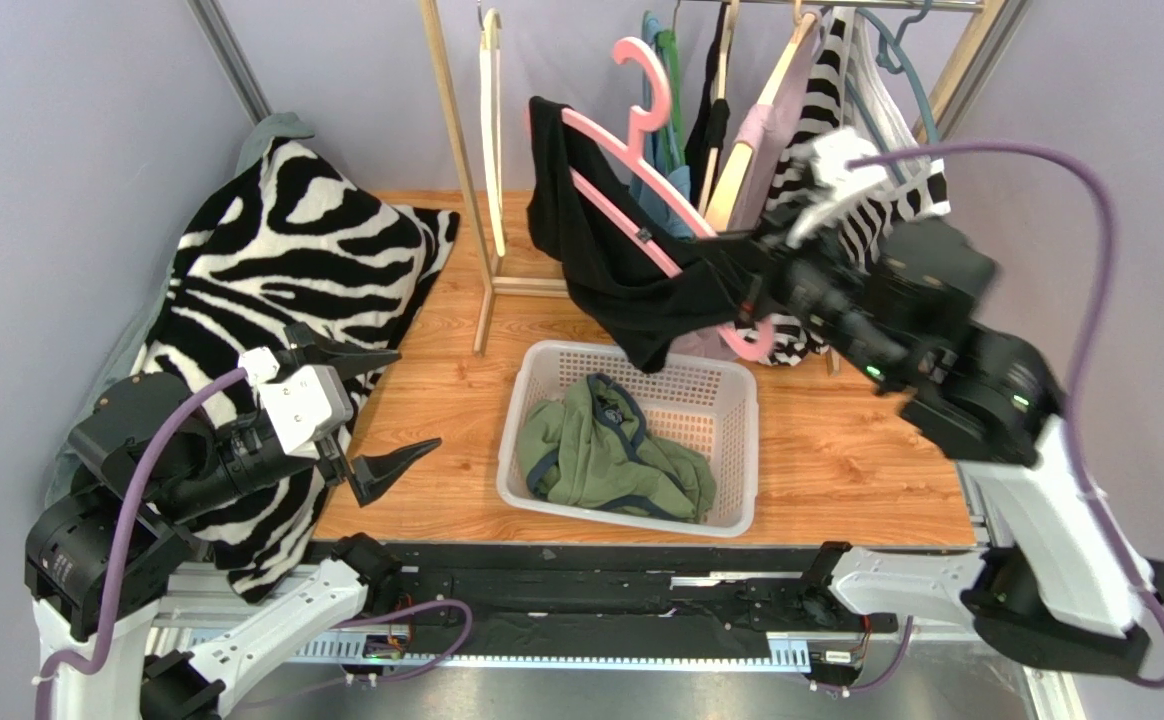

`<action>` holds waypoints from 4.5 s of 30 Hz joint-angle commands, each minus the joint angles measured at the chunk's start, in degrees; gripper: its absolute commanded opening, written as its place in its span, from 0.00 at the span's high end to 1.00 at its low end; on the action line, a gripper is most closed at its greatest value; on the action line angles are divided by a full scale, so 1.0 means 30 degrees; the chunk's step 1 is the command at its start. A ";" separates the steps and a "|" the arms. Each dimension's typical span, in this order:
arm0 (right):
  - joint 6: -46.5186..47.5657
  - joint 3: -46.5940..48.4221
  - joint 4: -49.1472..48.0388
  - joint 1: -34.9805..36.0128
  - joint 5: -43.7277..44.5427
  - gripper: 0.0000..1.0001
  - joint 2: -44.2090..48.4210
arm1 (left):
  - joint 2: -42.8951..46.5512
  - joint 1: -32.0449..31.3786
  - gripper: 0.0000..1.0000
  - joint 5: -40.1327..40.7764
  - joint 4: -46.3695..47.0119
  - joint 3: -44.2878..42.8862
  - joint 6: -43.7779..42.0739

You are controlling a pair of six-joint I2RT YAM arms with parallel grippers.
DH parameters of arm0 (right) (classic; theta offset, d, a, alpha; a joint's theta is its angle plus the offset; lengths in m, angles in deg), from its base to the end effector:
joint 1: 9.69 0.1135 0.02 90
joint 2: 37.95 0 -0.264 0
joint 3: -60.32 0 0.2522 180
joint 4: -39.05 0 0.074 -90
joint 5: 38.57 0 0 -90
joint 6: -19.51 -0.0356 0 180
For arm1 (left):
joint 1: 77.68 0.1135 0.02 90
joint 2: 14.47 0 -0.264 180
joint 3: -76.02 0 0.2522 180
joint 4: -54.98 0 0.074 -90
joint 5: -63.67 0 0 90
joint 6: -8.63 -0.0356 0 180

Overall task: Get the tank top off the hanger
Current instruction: Move the hanger to the clothesline, then place the tank top in the bin.

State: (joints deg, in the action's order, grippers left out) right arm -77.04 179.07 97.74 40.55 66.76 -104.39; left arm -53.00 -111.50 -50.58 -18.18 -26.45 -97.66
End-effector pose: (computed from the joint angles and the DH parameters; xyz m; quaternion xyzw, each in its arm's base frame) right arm 0.1200 0.1295 0.5430 -0.1923 0.7187 0.2267 0.6285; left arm 0.0162 -0.0285 0.4875 0.4387 0.6169 -0.2547 0.6018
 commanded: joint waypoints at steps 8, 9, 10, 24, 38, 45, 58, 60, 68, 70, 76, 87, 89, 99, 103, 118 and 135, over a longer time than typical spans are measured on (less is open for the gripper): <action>0.0131 0.5547 0.0576 0.0246 -0.7979 1.00 0.3630 | -0.1544 0.0317 0.01 -0.0237 0.0727 -0.1691 0.0568; 0.0247 0.5753 0.0784 0.0246 -0.8098 1.00 0.3658 | -0.1573 0.0347 0.01 -0.0324 0.0726 -0.1691 0.0568; 0.0364 0.5842 0.0960 0.0275 -0.8244 1.00 0.3716 | -0.1689 0.0347 0.01 -0.0383 0.0755 -0.1749 0.0568; 0.0892 0.1711 0.2812 0.0246 -0.8861 1.00 0.6000 | -0.3943 0.0464 0.01 -0.1701 0.0609 -0.6139 0.0187; 0.2884 0.5400 -0.7212 0.0129 -1.0061 1.00 0.5594 | -0.3302 0.0932 0.01 -0.1965 0.0638 -0.4768 0.0421; 0.3938 0.7691 -0.5014 0.0041 -0.9244 1.00 0.3892 | -0.3097 0.1138 0.01 -0.2228 0.0639 -0.4474 0.0597; 0.5111 0.7895 -0.3610 0.0070 -0.7224 1.00 0.2838 | -0.2570 0.1284 0.01 -0.2551 0.0668 -0.4152 0.0773; 0.5257 0.7836 -0.3172 0.0041 -0.6783 1.00 0.2750 | -0.2540 0.1284 0.01 -0.2551 0.0668 -0.4210 0.0773; 0.6545 0.7278 -0.4516 0.0012 -0.4292 1.00 0.3190 | -0.2745 0.1284 0.01 -0.2844 0.0697 -0.4445 0.0919; 0.6751 0.7512 -0.4400 0.0070 -0.3884 1.00 0.3132 | -0.2686 0.1314 0.01 -0.2786 0.0668 -0.4445 0.0920; 0.7397 0.8128 -0.4633 0.0041 -0.2887 1.00 0.3131 | -0.2920 0.1430 0.01 -0.3078 0.0697 -0.4650 0.1154; 0.7925 0.7542 -0.2324 0.0070 -0.3494 1.00 0.2928 | -0.3155 0.1607 0.01 -0.3489 0.0785 -0.4796 0.1301; 0.7603 0.7572 -0.0864 0.0041 -0.3966 1.00 0.2897 | -0.3184 0.1607 0.01 -0.3518 0.0785 -0.4942 0.1242; 0.4117 -0.0854 0.0520 0.0070 -0.7627 1.00 0.6498 | -0.3507 0.1607 0.01 -0.4335 0.0726 -0.6233 -0.1186; 0.3910 -0.3410 0.1050 0.0041 -0.8857 1.00 0.7173 | -0.3856 0.1577 0.01 -0.4778 0.0814 -0.6173 -0.2856; 0.4175 -0.5261 0.0904 0.0041 -1.4865 1.00 0.6532 | -0.5615 0.0348 0.08 -0.9845 -0.3578 -0.4652 -0.8424; 0.4643 -0.5055 0.0259 0.0041 -1.5745 1.00 0.5504 | -0.6085 -0.0181 0.21 -0.8646 -0.2995 -0.2015 -0.7753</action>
State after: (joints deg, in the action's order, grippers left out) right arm -63.55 161.56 104.34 40.85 21.72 -87.86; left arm -70.20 -111.61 -76.70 -29.26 -33.99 -121.14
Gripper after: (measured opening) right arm 0.082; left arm 0.773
